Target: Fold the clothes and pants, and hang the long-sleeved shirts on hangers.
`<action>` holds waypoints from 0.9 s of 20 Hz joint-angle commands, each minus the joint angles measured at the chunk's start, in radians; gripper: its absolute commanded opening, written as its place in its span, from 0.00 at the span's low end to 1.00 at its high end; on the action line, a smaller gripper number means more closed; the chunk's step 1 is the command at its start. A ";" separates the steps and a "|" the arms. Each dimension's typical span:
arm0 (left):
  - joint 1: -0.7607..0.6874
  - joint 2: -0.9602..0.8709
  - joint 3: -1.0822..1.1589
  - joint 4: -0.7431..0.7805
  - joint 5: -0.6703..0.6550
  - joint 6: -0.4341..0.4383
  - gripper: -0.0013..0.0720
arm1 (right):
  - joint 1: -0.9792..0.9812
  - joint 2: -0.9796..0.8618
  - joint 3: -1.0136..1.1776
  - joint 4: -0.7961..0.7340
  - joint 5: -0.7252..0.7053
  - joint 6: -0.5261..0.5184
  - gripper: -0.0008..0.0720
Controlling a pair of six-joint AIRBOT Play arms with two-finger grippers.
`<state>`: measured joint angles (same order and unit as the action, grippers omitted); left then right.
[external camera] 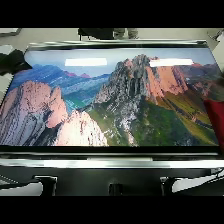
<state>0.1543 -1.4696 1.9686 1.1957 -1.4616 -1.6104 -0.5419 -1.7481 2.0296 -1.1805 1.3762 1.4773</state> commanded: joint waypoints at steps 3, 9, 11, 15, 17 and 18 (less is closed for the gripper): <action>-0.002 0.077 0.000 0.121 0.050 0.078 0.04 | 0.477 0.110 0.000 0.020 -0.186 -0.119 0.05; -0.011 0.082 -0.002 0.068 0.127 0.093 0.04 | 0.861 0.129 0.000 -0.219 -0.262 0.004 0.05; -0.025 0.082 -0.002 0.069 0.156 0.093 0.04 | 0.908 0.129 0.000 -0.219 -0.268 0.009 0.05; -0.025 0.079 -0.002 0.069 0.161 0.093 0.04 | 0.945 0.131 0.000 -0.202 -0.275 0.012 0.06; -0.025 0.078 -0.002 0.070 0.158 0.093 0.04 | 0.945 0.134 0.000 -0.189 -0.275 0.045 0.06; -0.025 0.077 -0.002 0.069 0.159 0.093 0.04 | 0.945 0.139 0.000 -0.189 -0.274 0.056 0.05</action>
<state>0.1307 -1.3911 1.9671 1.2663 -1.3087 -1.5185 0.3870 -1.6150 2.0296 -1.3773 1.1072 1.4994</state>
